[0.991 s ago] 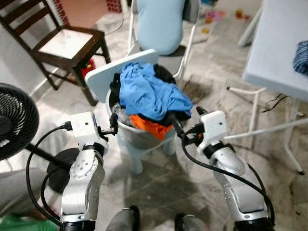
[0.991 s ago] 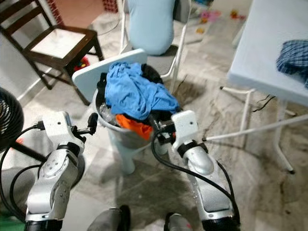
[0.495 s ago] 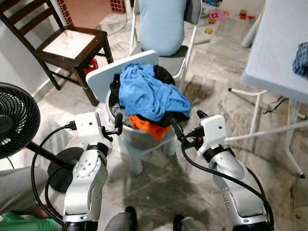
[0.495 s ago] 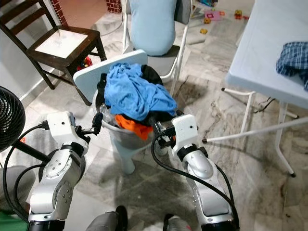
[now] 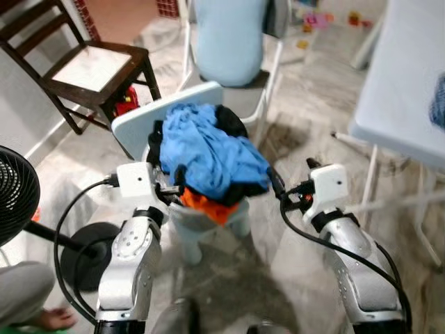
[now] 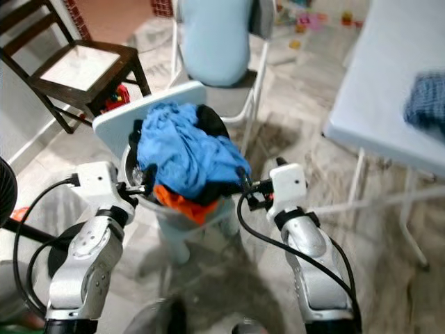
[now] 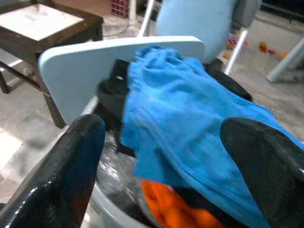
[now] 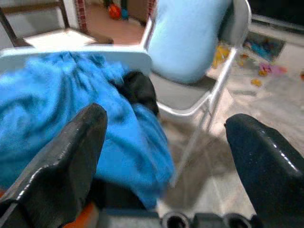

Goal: Hang hanger

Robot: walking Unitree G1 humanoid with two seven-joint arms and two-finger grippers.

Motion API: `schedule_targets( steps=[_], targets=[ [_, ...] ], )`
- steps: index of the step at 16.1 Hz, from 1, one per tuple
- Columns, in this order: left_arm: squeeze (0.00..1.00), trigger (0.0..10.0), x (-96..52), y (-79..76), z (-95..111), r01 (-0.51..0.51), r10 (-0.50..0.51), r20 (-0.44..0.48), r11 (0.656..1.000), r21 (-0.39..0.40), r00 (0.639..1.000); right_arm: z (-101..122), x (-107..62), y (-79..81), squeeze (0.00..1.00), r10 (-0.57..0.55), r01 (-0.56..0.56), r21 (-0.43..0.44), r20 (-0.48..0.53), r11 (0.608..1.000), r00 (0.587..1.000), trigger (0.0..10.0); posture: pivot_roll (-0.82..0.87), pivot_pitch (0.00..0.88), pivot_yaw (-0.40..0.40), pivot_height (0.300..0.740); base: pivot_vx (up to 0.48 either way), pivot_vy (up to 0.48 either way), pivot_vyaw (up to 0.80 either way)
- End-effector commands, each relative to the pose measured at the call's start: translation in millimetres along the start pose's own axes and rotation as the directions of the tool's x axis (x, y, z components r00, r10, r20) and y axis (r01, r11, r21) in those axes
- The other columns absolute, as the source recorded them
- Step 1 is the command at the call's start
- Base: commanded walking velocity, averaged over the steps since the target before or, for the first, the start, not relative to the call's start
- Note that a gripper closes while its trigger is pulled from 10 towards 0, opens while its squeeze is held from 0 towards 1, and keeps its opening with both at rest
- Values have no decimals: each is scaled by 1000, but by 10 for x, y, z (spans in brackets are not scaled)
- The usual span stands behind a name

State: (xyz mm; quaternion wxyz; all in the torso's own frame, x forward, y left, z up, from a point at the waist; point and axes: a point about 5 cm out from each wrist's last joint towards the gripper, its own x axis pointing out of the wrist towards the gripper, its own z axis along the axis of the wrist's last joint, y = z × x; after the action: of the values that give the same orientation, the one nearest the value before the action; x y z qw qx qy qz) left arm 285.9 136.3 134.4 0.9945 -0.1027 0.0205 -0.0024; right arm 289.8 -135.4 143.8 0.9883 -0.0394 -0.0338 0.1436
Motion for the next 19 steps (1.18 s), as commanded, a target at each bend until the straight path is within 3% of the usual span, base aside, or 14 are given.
schedule_targets(
  steps=[1,2,6,7,8,9,12,16,19],
  targets=[
    [0,10000,-30,39,-41,-11,11,-16,1000,-18,1000,11,-8,101,0,27,-27,5,11,1000,1000,10000,-23,229,5,740,255,0,0],
    [0,10000,-34,18,-17,-1,1,7,999,-38,1000,3,-16,109,0,29,-29,6,9,1000,1000,10000,-23,229,5,740,0,0,0],
    [0,10000,-47,31,-108,-21,18,-56,998,-56,998,-28,-62,107,0,32,-32,1,-5,999,999,10000,-25,242,3,740,0,0,0],
    [0,10000,-43,9,-142,-7,0,-80,996,-86,997,-17,-58,109,0,34,-34,-2,-3,999,999,10000,-25,242,3,740,0,0,0],
    [0,10000,-8,-37,-210,-5,-18,-125,983,-183,992,16,-49,114,0,42,-42,-12,4,999,999,10000,-29,245,0,740,0,0,0],
    [0,10000,16,-61,-237,-11,-23,-145,973,-230,989,40,-51,116,0,48,-48,-18,9,999,999,10000,-35,246,-2,740,0,0,0],
    [0,10000,113,-159,-292,-26,-34,-179,945,-326,983,73,-68,89,0,55,-54,-40,12,998,998,10000,-67,244,-7,740,0,0,0],
    [0,10000,237,-302,-452,1,-97,-231,923,-384,968,122,-111,52,0,47,-46,-64,17,997,999,10000,-113,249,-9,740,0,0,0],
    [0,10000,287,-346,-540,-22,-112,-277,898,-440,954,186,-189,126,0,135,-135,-78,3,988,991,10000,-140,258,-7,740,0,0,0]
  ],
)
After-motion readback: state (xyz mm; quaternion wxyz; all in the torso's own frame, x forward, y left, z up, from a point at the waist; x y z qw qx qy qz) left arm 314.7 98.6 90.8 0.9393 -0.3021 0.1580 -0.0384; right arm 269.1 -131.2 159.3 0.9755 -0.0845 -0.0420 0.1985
